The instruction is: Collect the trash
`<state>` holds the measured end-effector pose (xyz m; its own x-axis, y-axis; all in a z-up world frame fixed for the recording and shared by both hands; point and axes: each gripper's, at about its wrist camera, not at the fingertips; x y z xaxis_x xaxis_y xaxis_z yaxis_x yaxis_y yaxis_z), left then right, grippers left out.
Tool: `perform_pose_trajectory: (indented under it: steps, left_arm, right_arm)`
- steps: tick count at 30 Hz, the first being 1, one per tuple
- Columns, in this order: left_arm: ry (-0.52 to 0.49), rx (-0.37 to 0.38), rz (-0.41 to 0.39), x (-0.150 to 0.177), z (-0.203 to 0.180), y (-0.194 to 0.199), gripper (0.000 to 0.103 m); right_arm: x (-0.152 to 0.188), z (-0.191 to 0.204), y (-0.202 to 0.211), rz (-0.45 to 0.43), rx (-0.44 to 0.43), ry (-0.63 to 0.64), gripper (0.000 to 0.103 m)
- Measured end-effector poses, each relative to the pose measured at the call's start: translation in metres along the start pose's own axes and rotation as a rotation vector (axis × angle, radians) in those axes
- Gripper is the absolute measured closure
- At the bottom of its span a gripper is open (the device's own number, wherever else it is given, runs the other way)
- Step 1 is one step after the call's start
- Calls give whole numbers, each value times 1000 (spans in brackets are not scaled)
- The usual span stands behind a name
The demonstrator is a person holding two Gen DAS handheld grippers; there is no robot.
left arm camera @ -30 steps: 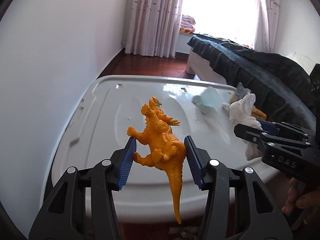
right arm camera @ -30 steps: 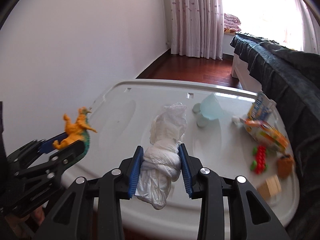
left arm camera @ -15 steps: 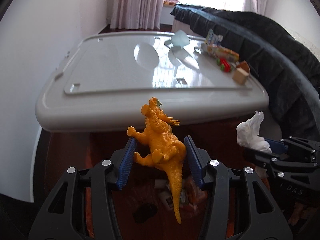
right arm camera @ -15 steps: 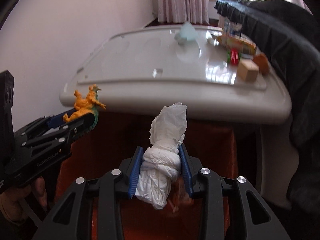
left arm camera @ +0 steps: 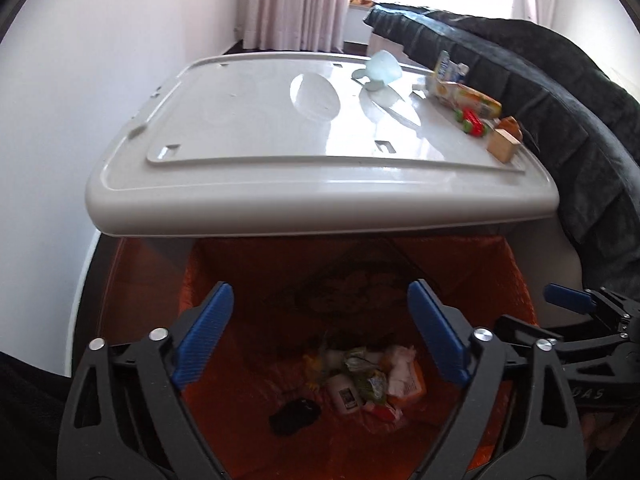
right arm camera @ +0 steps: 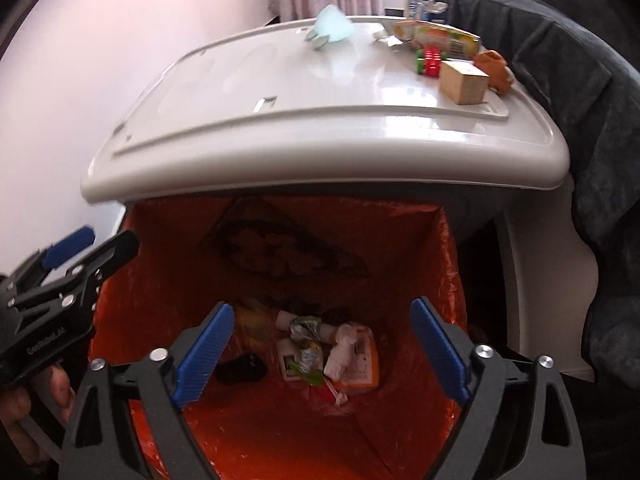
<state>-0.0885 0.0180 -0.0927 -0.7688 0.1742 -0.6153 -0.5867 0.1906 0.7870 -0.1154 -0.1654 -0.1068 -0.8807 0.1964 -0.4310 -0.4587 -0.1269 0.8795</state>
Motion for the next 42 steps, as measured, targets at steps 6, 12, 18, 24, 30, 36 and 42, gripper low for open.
perform_pose_trajectory:
  steps: [6, 12, 18, 24, 30, 36, 42]
  left_arm:
    - [6, 1, 10, -1, 1, -4, 14]
    - [-9, 5, 15, -2, -3, -7, 14]
    - [-35, 14, -19, -11, -10, 1, 14]
    - [-84, 28, -110, -39, -25, 17, 14]
    - [-120, 42, -165, -62, -36, 18, 14]
    - [-106, 70, -150, -72, -40, 4, 14]
    - [-94, 84, -121, -77, -43, -12, 14]
  right_arm:
    - [-5, -1, 1, -12, -7, -17, 11]
    - [-13, 1, 9, -57, 6, -3, 11]
    - [-66, -6, 39, -233, 91, 38, 11]
    - [-142, -33, 19, -362, 245, 81, 11]
    - [-176, -73, -42, -250, 289, 25, 15]
    - [-185, -78, -68, -226, 303, 55, 20]
    - [-187, -77, -78, -204, 287, 87, 54]
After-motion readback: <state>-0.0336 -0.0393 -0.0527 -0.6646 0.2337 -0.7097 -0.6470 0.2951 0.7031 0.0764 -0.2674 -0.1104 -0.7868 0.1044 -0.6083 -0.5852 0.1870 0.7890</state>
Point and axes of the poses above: each gripper's, at about its wrist camera, not at the fingertips, and y roughly against the way its jaws point, z to its left, x to its underside, and after that the axes turned 6 degrees about -y, right-handed
